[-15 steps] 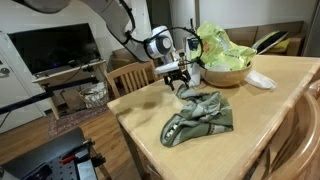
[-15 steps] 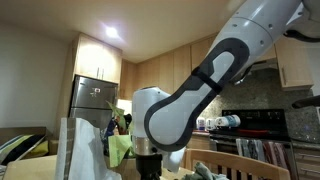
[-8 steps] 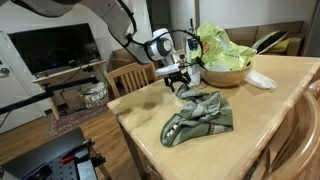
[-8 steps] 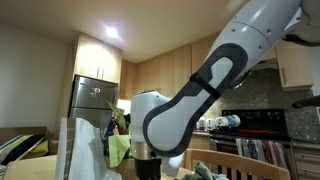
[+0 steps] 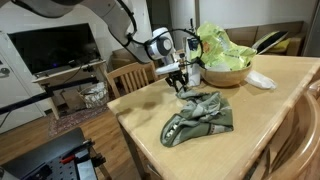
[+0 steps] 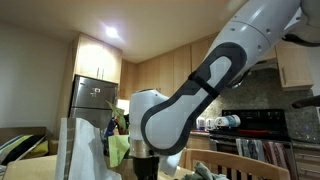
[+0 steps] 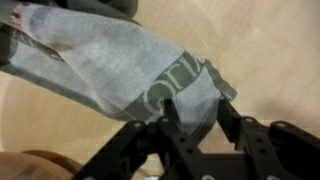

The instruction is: Move the green towel to the right then fold the green towel

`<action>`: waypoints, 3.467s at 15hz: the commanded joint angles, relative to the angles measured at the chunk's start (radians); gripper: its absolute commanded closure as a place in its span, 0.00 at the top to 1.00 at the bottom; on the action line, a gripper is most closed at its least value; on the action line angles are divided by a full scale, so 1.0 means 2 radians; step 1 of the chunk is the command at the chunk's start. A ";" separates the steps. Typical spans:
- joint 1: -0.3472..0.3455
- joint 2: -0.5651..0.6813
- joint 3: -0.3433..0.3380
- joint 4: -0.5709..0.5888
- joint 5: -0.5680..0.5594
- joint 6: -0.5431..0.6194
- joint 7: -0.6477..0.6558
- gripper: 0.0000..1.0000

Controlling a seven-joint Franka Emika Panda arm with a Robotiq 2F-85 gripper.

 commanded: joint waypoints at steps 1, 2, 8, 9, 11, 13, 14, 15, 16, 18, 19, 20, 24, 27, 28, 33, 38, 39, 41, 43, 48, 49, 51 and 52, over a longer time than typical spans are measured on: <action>0.003 0.009 -0.004 0.017 -0.005 -0.009 0.004 0.20; 0.002 0.010 -0.004 0.018 -0.004 -0.009 0.003 0.11; 0.003 0.008 -0.005 0.014 -0.005 -0.011 0.003 0.58; 0.004 0.007 -0.006 0.014 -0.006 -0.010 0.005 0.64; 0.003 0.006 -0.005 0.013 -0.005 -0.010 0.004 0.80; 0.003 0.006 -0.006 0.013 -0.005 -0.010 0.005 0.95; 0.002 0.007 -0.005 0.014 -0.005 -0.011 0.004 1.00; 0.002 0.007 -0.005 0.014 -0.004 -0.011 0.003 1.00; 0.001 0.008 -0.004 0.015 -0.004 -0.011 0.002 1.00; 0.000 0.011 -0.003 0.020 -0.003 -0.015 0.000 1.00; -0.001 0.011 -0.003 0.020 -0.002 -0.015 -0.001 1.00; -0.001 0.013 -0.003 0.023 -0.001 -0.018 -0.001 1.00; -0.002 0.018 -0.003 0.030 -0.001 -0.025 -0.001 1.00; -0.003 0.022 -0.003 0.036 -0.001 -0.031 -0.002 1.00; -0.003 0.024 -0.003 0.038 0.000 -0.033 -0.002 1.00; -0.003 0.029 -0.003 0.045 -0.001 -0.037 -0.001 0.72; 0.000 0.028 -0.005 0.047 -0.003 -0.035 0.000 0.34; -0.001 0.028 -0.004 0.047 -0.003 -0.035 0.000 0.27; -0.002 0.028 -0.003 0.048 -0.001 -0.034 -0.002 0.12; -0.003 0.028 -0.003 0.048 -0.001 -0.034 -0.002 0.00; -0.004 -0.005 -0.004 0.013 0.000 -0.017 0.008 0.01; -0.005 -0.017 -0.006 0.001 -0.001 -0.009 0.011 0.01; -0.008 -0.036 -0.011 -0.013 -0.003 0.002 0.017 0.01; -0.010 -0.046 -0.015 -0.021 -0.005 0.009 0.021 0.01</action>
